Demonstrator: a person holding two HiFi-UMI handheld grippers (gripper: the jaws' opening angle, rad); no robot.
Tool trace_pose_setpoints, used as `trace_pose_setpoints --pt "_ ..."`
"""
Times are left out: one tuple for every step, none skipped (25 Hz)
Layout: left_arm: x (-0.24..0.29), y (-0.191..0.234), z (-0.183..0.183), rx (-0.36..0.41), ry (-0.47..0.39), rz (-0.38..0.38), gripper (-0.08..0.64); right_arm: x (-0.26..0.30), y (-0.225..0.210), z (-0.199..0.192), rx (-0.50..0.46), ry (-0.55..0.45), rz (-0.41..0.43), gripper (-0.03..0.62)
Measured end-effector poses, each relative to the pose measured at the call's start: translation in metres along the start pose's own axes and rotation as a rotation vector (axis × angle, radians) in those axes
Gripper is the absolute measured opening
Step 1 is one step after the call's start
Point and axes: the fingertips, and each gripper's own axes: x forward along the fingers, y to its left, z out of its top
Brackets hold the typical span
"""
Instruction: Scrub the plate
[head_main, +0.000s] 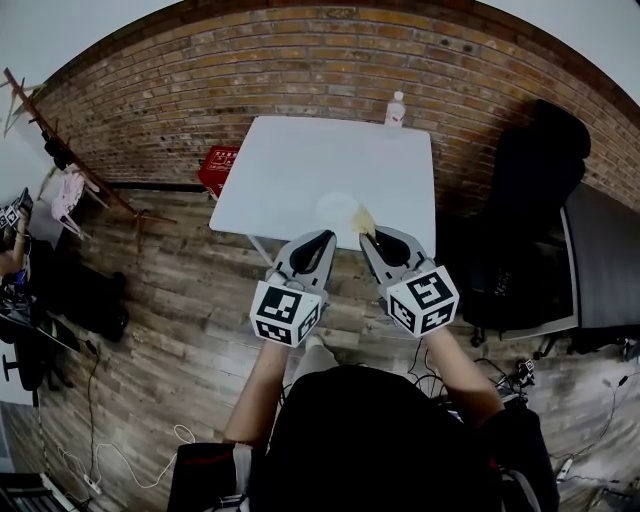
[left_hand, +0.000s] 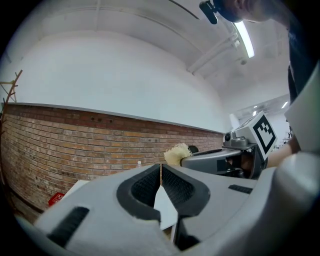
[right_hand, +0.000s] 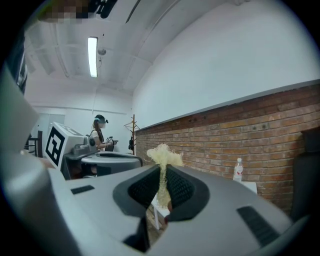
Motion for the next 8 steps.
trace_pose_setpoints --pt "0.0004 -0.0005 0.0006 -0.001 -0.001 -0.003 0.028 -0.0002 -0.0005 0.0007 -0.001 -0.001 -0.002 0.043" --pt "0.0007 -0.0011 0.0009 -0.001 -0.001 -0.006 0.028 -0.0005 -0.0009 0.001 -0.001 -0.002 -0.004 0.043" --pt "0.0007 -0.0015 0.0008 0.0 0.0 -0.009 0.028 -0.0007 -0.001 0.0008 0.001 -0.003 -0.005 0.043" --pt "0.0003 -0.0016 0.0004 0.001 0.001 -0.01 0.028 -0.0008 -0.0007 0.0003 0.002 -0.003 -0.006 0.043" --pt "-0.0002 -0.0011 -0.0003 0.002 0.003 -0.011 0.028 -0.0005 -0.0003 -0.0002 0.004 -0.004 -0.007 0.043" --pt "-0.0009 -0.0003 -0.0011 0.004 0.005 -0.01 0.028 -0.0001 0.0002 -0.0005 0.005 -0.004 -0.007 0.043" --pt "-0.0015 0.0009 -0.0018 0.006 0.007 -0.01 0.028 0.0006 0.0009 -0.0008 0.006 -0.005 -0.007 0.043" --pt "-0.0022 0.0022 -0.0024 0.008 0.009 -0.009 0.028 0.0012 0.0016 -0.0009 0.007 -0.006 -0.007 0.043"
